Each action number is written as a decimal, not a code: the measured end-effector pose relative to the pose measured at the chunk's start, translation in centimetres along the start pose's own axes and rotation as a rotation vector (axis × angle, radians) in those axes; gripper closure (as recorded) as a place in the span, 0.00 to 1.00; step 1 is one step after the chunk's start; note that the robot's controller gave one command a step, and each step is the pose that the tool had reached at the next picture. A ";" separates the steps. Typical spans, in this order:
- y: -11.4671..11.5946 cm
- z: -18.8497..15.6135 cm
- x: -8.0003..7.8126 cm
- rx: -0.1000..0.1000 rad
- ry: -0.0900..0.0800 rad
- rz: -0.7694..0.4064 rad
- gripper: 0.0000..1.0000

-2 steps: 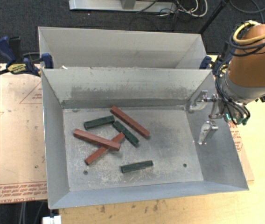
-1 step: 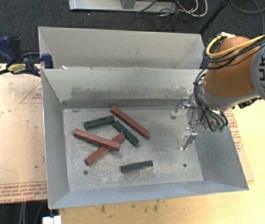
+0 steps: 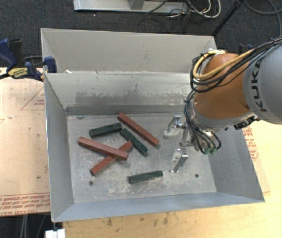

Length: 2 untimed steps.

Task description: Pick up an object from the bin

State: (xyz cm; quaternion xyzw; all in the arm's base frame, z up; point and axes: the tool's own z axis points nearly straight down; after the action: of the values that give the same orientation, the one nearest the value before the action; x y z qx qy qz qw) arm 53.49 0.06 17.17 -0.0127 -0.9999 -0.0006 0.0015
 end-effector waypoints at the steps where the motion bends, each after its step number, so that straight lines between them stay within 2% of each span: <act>1: -1.2 8.8 -5.7 -0.003 -0.041 -0.082 1.00; 2: -1.5 9.4 -5.1 0.002 -0.023 -0.083 0.00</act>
Offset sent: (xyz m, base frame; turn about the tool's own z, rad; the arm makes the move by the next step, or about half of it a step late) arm 0.0000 0.0000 0.0000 0.0000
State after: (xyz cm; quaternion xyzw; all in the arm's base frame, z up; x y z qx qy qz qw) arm 58.56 -1.53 7.76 0.0289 -0.9995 0.0006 -0.0102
